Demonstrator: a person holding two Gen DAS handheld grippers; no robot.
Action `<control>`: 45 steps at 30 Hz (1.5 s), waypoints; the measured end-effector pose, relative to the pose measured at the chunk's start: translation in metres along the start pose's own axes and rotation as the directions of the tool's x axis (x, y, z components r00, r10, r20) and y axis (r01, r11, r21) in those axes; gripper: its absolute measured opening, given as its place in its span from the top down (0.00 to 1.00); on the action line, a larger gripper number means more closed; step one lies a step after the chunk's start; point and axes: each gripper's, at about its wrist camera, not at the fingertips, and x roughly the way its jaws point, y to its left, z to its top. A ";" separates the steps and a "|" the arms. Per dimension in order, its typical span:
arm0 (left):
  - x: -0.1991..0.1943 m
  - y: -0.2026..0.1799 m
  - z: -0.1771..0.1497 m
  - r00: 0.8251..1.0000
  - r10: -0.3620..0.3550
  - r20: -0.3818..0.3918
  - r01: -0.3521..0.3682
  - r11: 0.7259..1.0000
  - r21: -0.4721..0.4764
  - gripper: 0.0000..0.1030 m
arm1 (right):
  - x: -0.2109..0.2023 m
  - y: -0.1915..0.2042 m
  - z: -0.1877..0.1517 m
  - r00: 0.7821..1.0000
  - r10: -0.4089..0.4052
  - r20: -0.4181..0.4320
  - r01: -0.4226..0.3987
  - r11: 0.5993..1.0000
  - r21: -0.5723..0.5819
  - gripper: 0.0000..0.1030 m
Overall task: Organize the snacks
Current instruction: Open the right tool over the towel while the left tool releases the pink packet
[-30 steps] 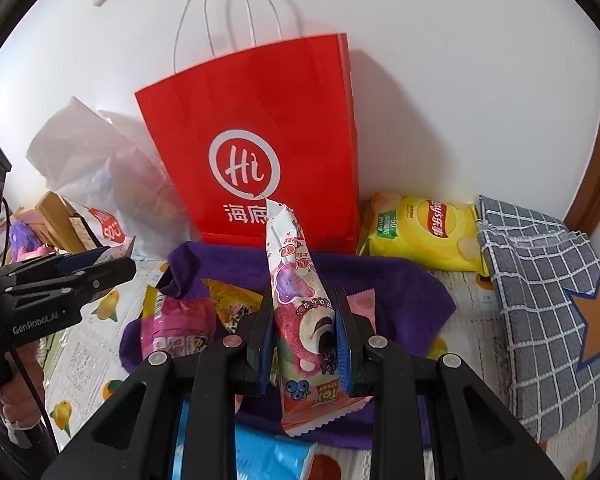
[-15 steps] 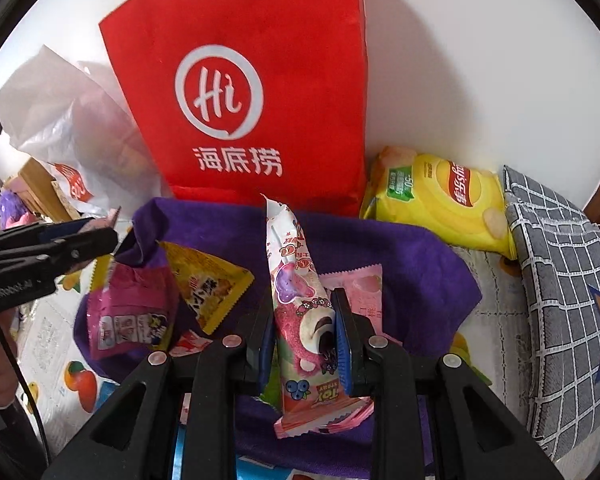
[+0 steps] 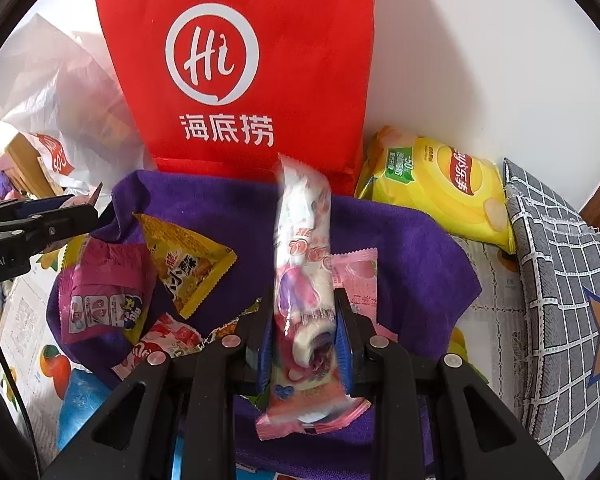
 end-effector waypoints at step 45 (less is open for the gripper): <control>0.005 -0.018 -0.003 0.999 -0.024 -0.025 0.025 0.998 0.059 0.59 | -0.037 0.003 0.005 0.995 -0.002 0.096 0.004 1.000 -0.024 0.56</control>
